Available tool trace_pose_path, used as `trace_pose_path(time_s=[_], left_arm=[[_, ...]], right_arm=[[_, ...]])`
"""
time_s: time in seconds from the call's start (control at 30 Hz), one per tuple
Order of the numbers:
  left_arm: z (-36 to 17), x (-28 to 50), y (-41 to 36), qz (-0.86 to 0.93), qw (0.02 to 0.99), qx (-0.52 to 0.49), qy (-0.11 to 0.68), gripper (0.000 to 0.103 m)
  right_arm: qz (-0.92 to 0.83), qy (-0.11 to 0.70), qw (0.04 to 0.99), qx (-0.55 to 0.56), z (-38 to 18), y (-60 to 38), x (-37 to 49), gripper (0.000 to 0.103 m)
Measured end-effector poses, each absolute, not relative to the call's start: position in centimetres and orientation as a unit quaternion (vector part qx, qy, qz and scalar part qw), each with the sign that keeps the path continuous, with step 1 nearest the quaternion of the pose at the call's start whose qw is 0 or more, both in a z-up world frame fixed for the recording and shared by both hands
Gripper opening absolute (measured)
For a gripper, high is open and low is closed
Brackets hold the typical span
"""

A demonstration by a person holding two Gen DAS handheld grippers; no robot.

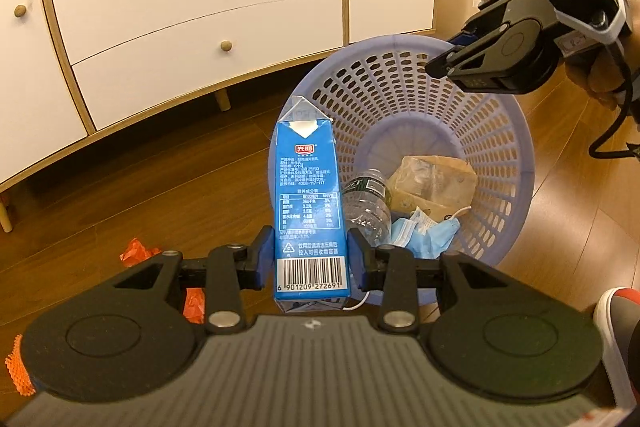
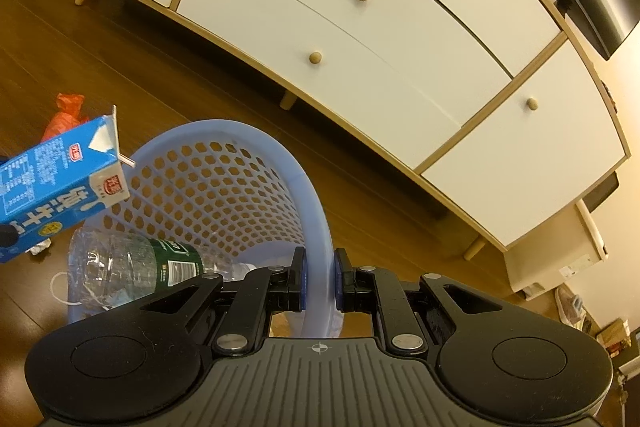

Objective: Collect trash
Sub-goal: 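Carry the milk carton into the wastebasket and open the left tool while the right tool holds it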

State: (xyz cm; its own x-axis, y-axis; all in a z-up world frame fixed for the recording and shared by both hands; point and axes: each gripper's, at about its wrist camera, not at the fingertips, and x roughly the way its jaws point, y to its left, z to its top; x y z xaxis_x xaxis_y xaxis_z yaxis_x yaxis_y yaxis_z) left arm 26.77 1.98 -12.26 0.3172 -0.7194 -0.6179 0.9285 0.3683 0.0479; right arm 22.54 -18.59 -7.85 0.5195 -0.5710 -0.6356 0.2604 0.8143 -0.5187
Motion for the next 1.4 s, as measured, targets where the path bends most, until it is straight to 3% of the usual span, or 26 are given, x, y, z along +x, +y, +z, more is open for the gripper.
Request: trace_pose_path(time_s=[0.57,1.0,1.13,1.23,1.4], left_arm=[[-12.3,26.5,1.1,-0.54,0.775,0.207,0.255,0.033],[-11.7,25.8,-1.1,-0.565,0.759,0.211,0.245,0.033],[-11.8,25.5,-2.9,-0.583,0.748,0.196,0.248,0.035],[-12.0,25.5,-3.7,-0.581,0.747,0.192,0.258,0.044],[-11.6,25.9,-2.7,-0.579,0.759,0.175,0.242,0.044]], right_arm=[[-0.245,0.432,0.84,-0.22,-8.5,-18.8,22.7,0.009],[-0.243,0.434,0.851,-0.165,-7.9,-19.5,22.3,0.01],[-0.244,0.435,0.852,-0.159,-7.8,-19.7,22.2,0.01],[-0.245,0.437,0.852,-0.152,-7.6,-20.2,22.1,0.01],[-0.255,0.439,0.849,-0.146,-7.7,-20.9,22.1,0.01]])
